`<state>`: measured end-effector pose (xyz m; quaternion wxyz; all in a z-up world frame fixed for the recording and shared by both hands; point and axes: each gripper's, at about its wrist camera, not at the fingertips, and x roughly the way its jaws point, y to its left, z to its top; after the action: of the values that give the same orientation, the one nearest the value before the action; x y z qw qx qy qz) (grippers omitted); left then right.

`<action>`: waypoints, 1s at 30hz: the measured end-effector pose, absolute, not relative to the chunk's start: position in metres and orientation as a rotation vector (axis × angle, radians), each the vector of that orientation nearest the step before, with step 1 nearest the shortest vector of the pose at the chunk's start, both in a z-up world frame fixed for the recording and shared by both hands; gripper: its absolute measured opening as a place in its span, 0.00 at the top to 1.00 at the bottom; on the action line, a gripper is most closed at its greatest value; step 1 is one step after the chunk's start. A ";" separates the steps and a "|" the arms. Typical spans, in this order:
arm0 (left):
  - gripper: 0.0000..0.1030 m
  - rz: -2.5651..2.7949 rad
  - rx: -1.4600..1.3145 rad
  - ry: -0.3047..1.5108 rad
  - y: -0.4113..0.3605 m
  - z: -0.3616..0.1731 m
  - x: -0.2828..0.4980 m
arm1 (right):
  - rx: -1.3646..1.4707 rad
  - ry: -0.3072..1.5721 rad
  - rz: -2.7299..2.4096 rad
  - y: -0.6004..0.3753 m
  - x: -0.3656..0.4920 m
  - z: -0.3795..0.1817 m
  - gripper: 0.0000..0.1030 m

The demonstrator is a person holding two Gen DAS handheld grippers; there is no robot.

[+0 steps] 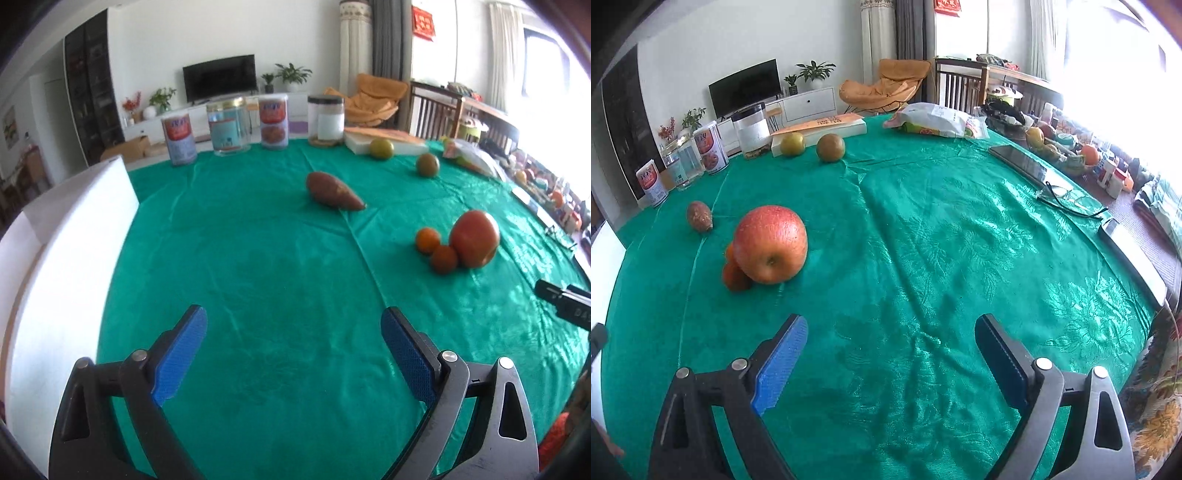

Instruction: Organize fruits

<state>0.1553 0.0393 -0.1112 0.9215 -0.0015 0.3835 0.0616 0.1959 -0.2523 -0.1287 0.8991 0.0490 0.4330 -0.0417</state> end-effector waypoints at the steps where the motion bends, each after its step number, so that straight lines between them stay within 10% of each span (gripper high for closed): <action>1: 0.07 0.119 0.005 0.824 0.037 -0.122 0.163 | 0.118 0.923 -0.080 -0.254 0.199 -0.133 0.11; 30: 0.05 0.103 -0.045 0.929 0.044 -0.158 0.186 | 0.053 1.082 -0.096 -0.245 0.217 -0.167 0.00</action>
<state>0.1859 0.0436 -0.1581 0.8926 -0.0217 0.4476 0.0498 0.2173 -0.2451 -0.1675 0.8557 0.0253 0.5149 -0.0457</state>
